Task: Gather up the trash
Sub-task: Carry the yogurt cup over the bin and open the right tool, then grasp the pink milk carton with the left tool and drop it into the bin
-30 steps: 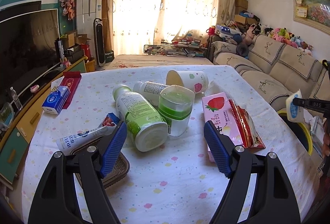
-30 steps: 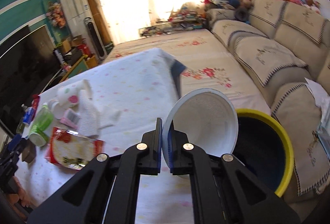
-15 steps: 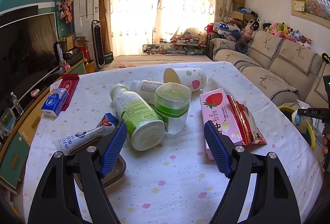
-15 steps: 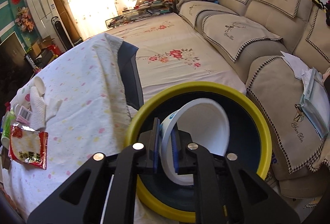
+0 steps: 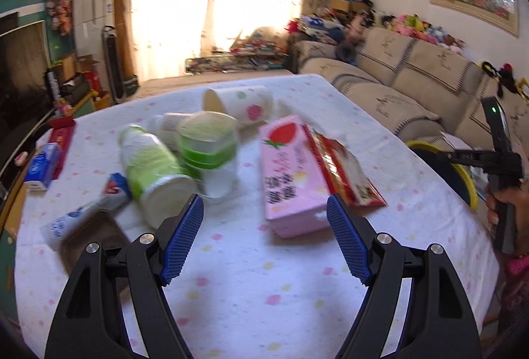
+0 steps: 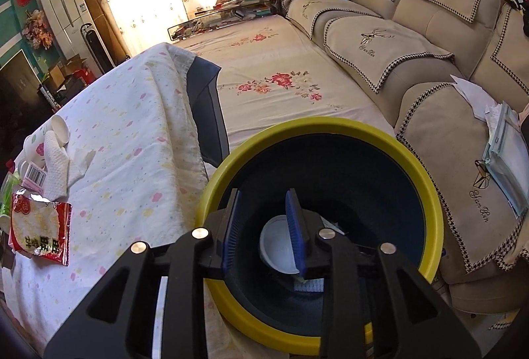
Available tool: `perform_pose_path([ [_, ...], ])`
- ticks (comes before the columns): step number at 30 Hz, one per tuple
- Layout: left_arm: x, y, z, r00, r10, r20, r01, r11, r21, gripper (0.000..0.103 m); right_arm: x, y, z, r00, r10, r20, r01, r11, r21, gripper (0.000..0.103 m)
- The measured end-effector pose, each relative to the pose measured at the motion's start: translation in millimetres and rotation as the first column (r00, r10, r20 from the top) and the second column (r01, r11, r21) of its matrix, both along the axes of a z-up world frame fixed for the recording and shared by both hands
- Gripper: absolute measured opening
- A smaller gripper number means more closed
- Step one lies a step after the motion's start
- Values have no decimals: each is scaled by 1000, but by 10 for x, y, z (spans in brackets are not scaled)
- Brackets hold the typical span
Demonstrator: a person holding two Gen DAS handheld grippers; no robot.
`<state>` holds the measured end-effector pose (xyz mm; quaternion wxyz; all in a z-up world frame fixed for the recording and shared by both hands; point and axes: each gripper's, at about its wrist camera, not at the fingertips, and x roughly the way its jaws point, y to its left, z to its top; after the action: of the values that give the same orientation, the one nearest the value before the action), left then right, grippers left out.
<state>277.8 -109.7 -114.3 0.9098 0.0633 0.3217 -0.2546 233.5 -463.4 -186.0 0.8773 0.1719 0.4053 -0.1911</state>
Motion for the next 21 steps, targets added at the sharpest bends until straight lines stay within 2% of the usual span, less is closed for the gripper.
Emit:
perform_pose_path([
  [6, -3, -280, -157, 997, -53, -61, 57, 996, 70, 76, -93, -78, 29, 1000, -12, 27, 12, 1000, 23, 27],
  [11, 146, -372, -254, 991, -49, -128, 58, 996, 67, 76, -166, -175, 14, 999, -30, 41, 28, 999, 46, 27],
  [15, 331, -438, -347, 982, -29, -187, 43, 996, 75, 69, -200, -238, -27, 998, -39, 50, 35, 996, 82, 27],
  [21, 457, -443, -320, 984, -7, -178, 16, 998, 53, 68, -242, -296, -46, 997, -48, 57, 42, 994, 98, 27],
])
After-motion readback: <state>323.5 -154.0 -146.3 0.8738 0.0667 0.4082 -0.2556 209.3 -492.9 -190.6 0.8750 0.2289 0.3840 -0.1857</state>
